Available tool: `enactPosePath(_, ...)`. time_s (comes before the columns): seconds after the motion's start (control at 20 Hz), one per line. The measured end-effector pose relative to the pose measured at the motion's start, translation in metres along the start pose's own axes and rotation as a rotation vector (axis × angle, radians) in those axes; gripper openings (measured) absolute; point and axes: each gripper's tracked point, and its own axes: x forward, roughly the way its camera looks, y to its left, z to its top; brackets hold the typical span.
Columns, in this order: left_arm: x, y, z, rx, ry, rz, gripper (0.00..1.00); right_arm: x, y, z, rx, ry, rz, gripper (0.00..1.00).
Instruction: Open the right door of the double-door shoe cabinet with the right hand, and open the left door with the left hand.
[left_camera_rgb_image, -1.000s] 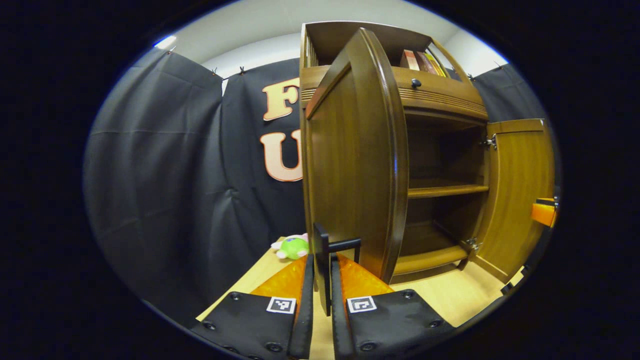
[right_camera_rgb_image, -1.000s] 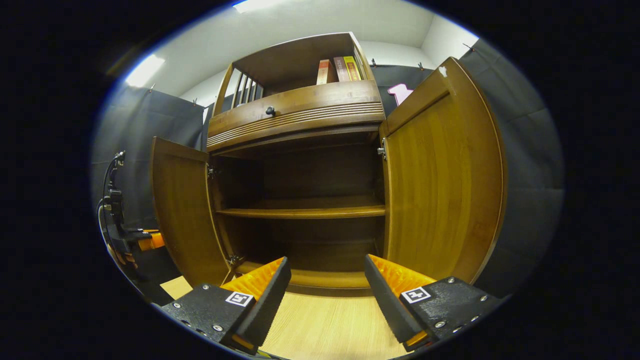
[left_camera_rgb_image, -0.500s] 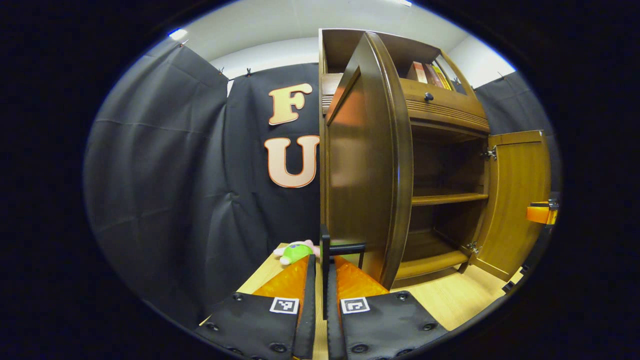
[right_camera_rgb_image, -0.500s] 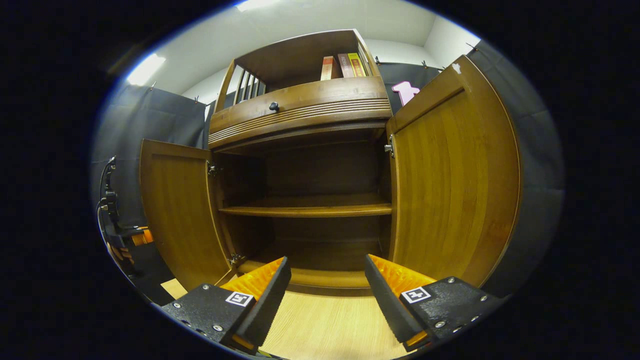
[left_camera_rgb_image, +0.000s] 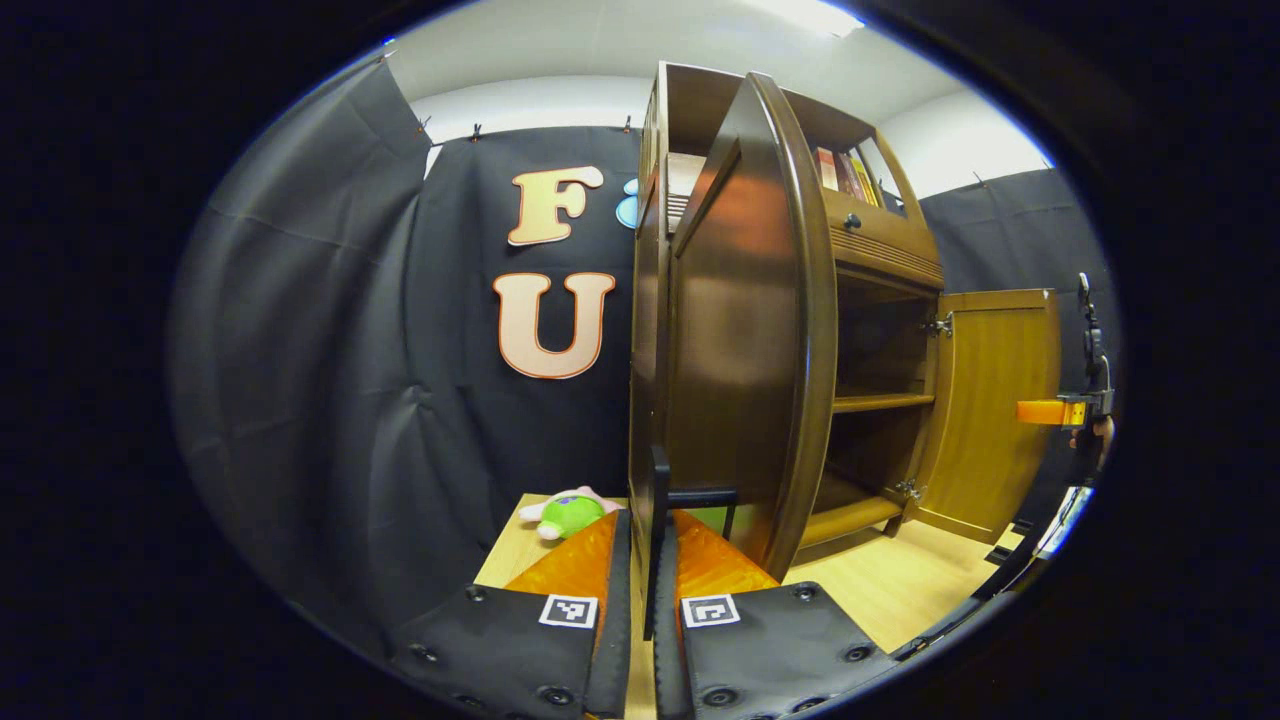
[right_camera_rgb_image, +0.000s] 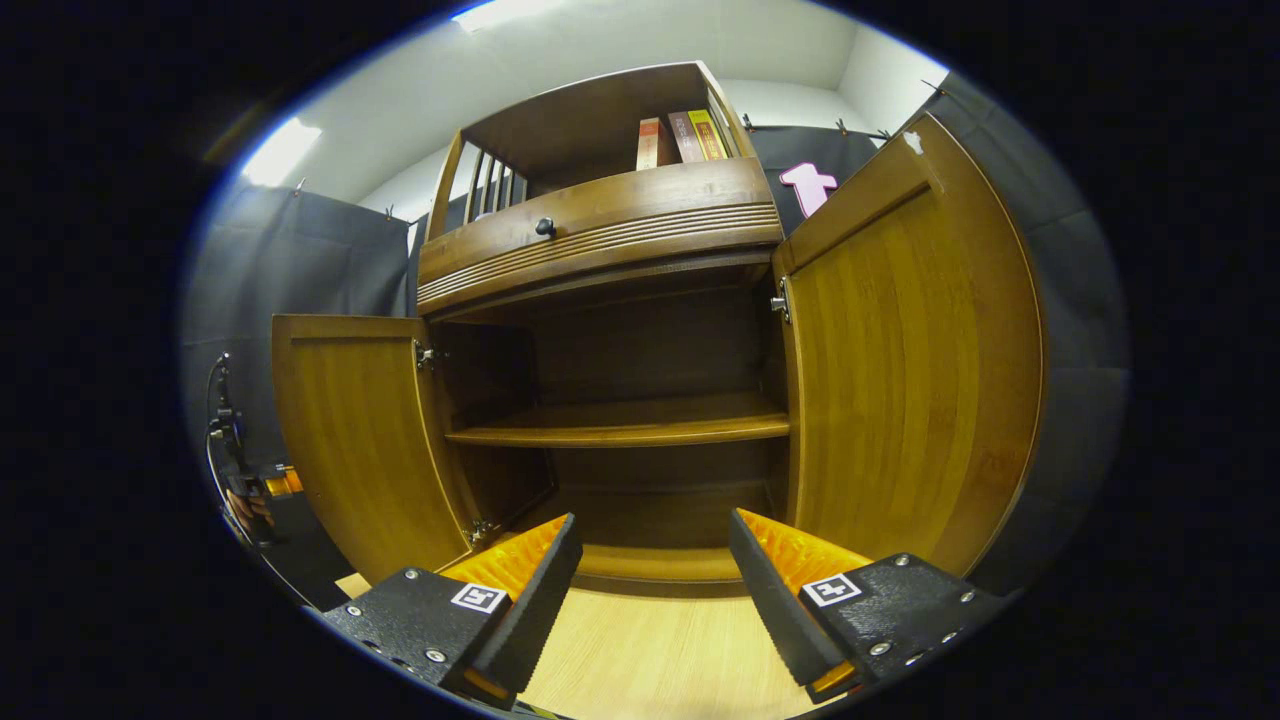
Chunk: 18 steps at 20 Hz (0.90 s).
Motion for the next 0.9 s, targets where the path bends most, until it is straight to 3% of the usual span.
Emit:
enactPosePath(0.1,0.002,0.002,0.002,0.009,-0.005,-0.032,0.18,0.0,-0.001,0.003,0.003,-0.003,-0.003,0.92)
enactPosePath(0.15,0.003,0.001,0.003,0.0,-0.012,-0.046,0.17,-0.001,-0.001,0.003,0.005,-0.002,-0.007,1.0)
enactPosePath(0.2,0.003,0.005,0.001,-0.013,-0.023,-0.054,0.18,-0.001,-0.002,0.004,0.011,-0.003,-0.009,0.92)
enactPosePath(0.4,-0.005,-0.001,0.003,-0.065,-0.06,-0.071,0.18,0.0,-0.003,0.004,0.041,-0.007,-0.017,0.92)
enactPosePath(0.5,-0.009,0.007,0.005,-0.045,-0.061,-0.043,0.18,0.001,-0.004,0.005,0.044,-0.01,-0.018,0.92)
enactPosePath(0.75,-0.071,0.011,0.037,-0.03,-0.119,0.054,0.18,0.011,-0.011,0.003,0.015,-0.013,-0.029,0.92)
enactPosePath(0.9,-0.086,-0.02,0.079,0.004,-0.174,0.085,0.18,0.021,-0.001,0.003,0.004,-0.012,0.002,0.92)
